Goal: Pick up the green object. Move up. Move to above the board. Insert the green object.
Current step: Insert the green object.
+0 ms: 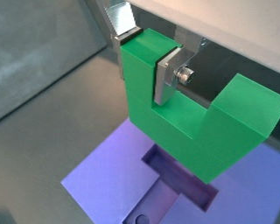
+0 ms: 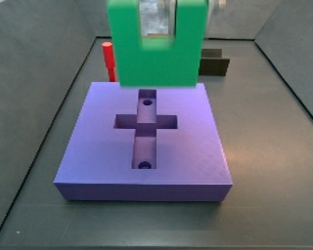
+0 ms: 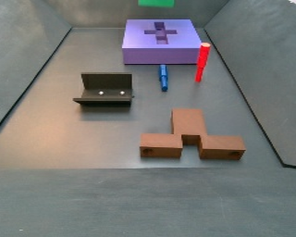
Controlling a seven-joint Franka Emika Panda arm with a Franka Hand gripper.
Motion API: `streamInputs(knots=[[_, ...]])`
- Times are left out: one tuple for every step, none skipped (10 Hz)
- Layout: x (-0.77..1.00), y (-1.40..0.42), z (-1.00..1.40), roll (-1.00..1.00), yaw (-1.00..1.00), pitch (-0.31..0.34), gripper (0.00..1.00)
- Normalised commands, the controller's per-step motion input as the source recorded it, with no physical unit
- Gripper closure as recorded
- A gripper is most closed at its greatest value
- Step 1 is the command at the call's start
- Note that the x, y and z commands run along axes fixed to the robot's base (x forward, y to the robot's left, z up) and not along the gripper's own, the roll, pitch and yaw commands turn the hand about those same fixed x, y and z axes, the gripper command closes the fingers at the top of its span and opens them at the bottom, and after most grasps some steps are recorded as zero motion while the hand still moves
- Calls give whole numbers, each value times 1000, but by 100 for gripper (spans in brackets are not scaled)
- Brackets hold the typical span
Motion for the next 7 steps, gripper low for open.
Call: streamInputs(knots=[[0,0,-946,43,0,-19,100],[0,0,-689,-16,0,-19,100],[0,0,-397,-90,0,-124,100],[0,11,-263,0,17,-53,100],[-80,20,-297,17,0,-23,100],[-183,14,-334,6,0,-29,100],[-91,6,-243,0,0,-14,100]])
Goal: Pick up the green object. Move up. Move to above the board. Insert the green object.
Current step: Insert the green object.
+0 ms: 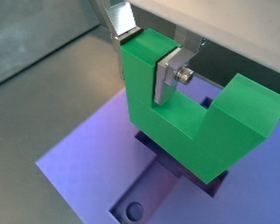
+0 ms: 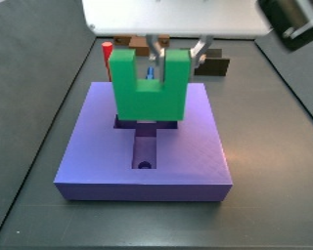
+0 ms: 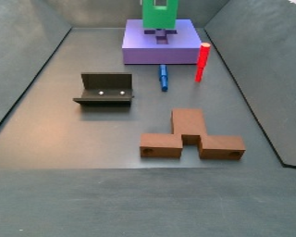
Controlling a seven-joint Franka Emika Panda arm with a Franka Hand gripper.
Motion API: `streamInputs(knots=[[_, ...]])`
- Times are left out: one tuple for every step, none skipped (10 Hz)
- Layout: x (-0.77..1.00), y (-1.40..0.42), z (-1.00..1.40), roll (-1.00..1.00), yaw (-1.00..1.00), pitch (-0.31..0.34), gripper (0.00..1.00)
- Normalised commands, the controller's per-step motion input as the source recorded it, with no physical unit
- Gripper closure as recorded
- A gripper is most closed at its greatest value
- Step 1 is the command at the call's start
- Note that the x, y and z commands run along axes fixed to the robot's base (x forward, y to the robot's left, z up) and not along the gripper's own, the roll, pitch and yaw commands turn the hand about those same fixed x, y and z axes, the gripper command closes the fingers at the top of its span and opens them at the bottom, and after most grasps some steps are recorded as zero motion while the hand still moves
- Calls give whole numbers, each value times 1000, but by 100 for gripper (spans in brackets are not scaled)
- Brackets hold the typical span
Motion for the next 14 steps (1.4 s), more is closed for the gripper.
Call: streamInputs(knots=[[-143,0,-217,11,0,-33,100],[-140,0,-249,17,0,-20,100],[-83,0,-209,20,0,-34,100],[100,0,-120,41,37,0,100],[309,0,-80,44,71,0,100],[269,0,-46,23,69,0,100],[126,0,-97,14,86,0,100],[0,0,-129,0,69,0,100],[-83,-6,-94,0,46,-14,100],[-323,0,0,0,17,-99,100],[-340,0,0,0,26,-149,100],[-191,-43,0,0,60,-130,100],[3,-46,0,0,60,-91,100],[97,0,-3,47,186,0,100]])
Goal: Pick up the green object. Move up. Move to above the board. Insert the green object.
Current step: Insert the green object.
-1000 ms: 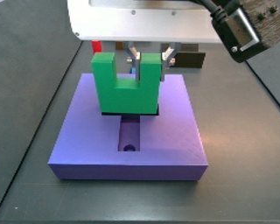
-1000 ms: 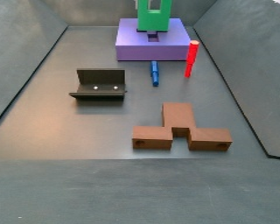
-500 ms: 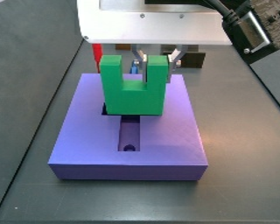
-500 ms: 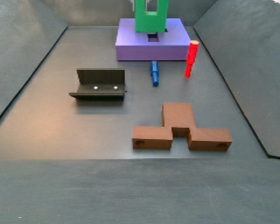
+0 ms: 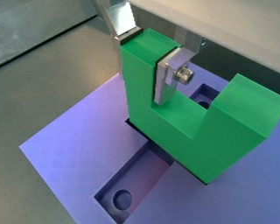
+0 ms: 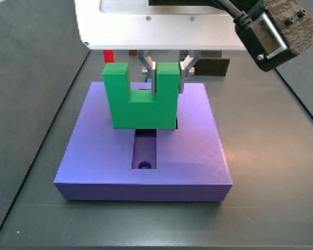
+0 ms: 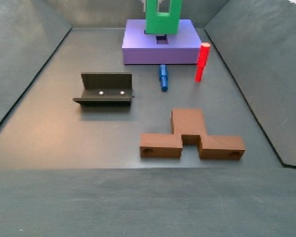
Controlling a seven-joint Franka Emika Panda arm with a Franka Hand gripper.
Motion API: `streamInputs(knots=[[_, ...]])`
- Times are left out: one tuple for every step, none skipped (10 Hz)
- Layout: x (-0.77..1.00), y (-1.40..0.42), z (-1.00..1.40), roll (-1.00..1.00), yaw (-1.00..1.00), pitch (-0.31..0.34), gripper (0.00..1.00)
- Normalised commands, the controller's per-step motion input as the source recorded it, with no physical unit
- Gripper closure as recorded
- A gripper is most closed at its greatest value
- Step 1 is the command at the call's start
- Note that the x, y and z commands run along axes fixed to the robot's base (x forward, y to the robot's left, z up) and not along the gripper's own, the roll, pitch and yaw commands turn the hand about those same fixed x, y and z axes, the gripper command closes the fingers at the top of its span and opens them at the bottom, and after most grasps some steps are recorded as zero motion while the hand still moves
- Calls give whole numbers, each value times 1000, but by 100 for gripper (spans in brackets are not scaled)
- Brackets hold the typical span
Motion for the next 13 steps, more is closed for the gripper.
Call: streamInputs(knots=[[69,0,-86,94,206,0,100],[57,0,-111,90,197,1,100],[20,0,-80,86,191,0,100],[31,0,-57,83,174,0,100],[89,0,-91,89,54,10,100],[123,0,-174,100,0,23,100],[106,0,-251,104,-123,0,100],[71,0,-294,130,-240,0,100],[23,0,-306,130,-337,0,100],[0,0,-340,121,-203,0,100],[0,0,-437,126,-100,0,100],[0,0,-551,130,-89,-7,100],[0,0,-609,134,-69,-16,100]])
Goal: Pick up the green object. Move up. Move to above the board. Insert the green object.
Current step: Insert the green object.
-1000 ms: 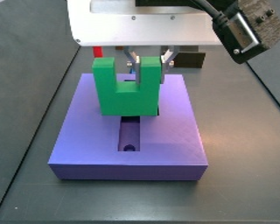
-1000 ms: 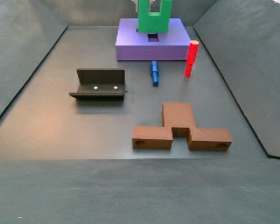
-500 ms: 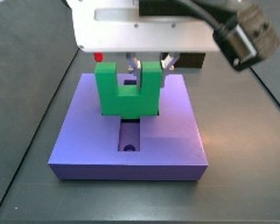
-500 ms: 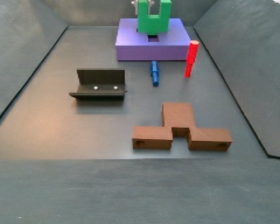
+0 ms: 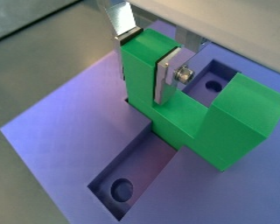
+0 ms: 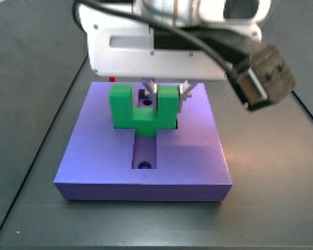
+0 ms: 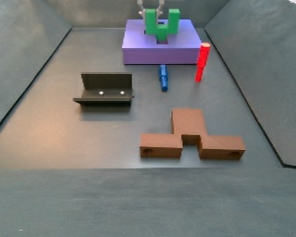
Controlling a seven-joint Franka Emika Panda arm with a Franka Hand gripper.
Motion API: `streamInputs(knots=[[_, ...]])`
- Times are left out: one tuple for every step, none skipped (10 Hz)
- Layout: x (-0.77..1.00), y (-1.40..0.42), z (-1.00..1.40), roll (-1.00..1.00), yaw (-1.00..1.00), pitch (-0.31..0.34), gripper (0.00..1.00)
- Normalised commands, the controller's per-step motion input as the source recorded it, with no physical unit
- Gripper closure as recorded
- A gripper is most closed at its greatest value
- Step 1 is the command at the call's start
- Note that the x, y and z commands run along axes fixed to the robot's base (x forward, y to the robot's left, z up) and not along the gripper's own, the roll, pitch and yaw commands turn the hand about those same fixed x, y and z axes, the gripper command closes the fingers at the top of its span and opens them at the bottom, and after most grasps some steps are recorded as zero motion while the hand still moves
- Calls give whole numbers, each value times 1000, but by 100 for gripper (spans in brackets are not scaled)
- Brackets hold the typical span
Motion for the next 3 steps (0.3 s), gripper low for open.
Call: streamInputs(knots=[[0,-46,-469,149,-43,-9,100],[0,0,-17,19,0,-24,100],[0,0,0,0,0,0,100]])
